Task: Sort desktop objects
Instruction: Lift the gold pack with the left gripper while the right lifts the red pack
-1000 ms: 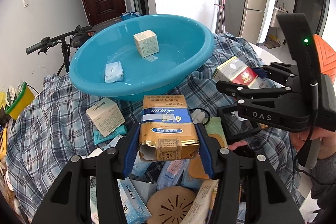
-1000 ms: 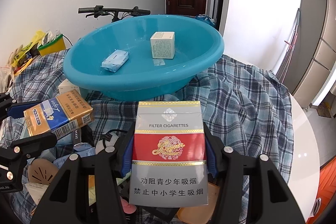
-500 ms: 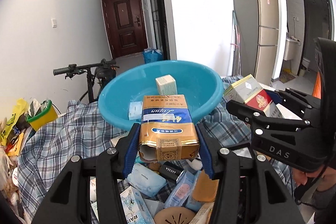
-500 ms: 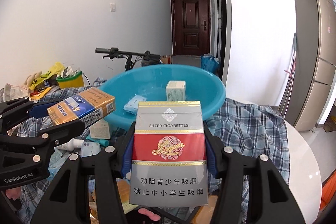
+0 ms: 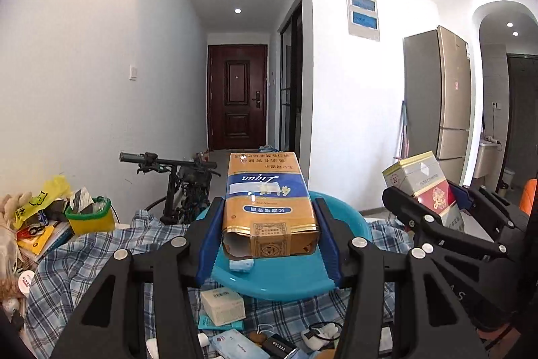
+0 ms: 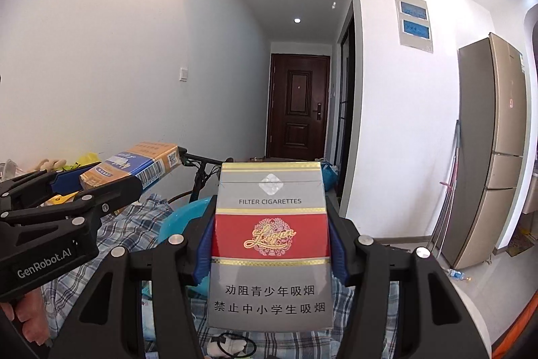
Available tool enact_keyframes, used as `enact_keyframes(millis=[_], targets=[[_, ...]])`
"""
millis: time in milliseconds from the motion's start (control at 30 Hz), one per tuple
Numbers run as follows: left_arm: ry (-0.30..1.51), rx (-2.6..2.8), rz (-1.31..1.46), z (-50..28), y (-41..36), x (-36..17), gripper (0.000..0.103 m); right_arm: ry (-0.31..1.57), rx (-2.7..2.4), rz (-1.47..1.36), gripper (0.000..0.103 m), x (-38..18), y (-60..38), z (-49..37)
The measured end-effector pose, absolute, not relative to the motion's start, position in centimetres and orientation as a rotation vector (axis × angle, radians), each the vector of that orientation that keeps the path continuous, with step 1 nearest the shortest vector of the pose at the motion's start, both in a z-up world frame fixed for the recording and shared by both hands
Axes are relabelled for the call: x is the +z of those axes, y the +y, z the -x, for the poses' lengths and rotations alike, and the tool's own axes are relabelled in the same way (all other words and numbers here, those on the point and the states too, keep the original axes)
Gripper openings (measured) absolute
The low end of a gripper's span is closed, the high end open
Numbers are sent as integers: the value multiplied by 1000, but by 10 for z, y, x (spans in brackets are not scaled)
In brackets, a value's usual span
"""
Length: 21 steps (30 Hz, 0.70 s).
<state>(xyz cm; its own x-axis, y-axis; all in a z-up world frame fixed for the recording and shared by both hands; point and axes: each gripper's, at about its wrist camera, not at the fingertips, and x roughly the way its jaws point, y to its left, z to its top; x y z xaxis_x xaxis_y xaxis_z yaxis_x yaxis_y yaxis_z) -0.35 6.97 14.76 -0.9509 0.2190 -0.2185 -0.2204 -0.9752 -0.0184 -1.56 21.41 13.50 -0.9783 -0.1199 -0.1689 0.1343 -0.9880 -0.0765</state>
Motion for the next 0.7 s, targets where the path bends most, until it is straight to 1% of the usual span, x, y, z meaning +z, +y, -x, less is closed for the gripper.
enact_keyframes(millis=[133,233,300,433,600,700], targets=[[-10,2946,285,4,48,161,54,140,-2991,-220,54,161,200,25],[-58,2956,290,10,32,168,54,37,-3005,-190,54,168,201,26],[-52,2966,295,14,26,170,54,61,-2981,-218,54,169,197,28],[-69,2955,324,20,22,169,54,48,-2966,-257,54,172,200,24],[-52,2945,346,20,30,165,54,104,-3004,-211,54,175,202,14],[-51,2942,365,22,32,164,54,89,-2992,-216,54,175,203,14]])
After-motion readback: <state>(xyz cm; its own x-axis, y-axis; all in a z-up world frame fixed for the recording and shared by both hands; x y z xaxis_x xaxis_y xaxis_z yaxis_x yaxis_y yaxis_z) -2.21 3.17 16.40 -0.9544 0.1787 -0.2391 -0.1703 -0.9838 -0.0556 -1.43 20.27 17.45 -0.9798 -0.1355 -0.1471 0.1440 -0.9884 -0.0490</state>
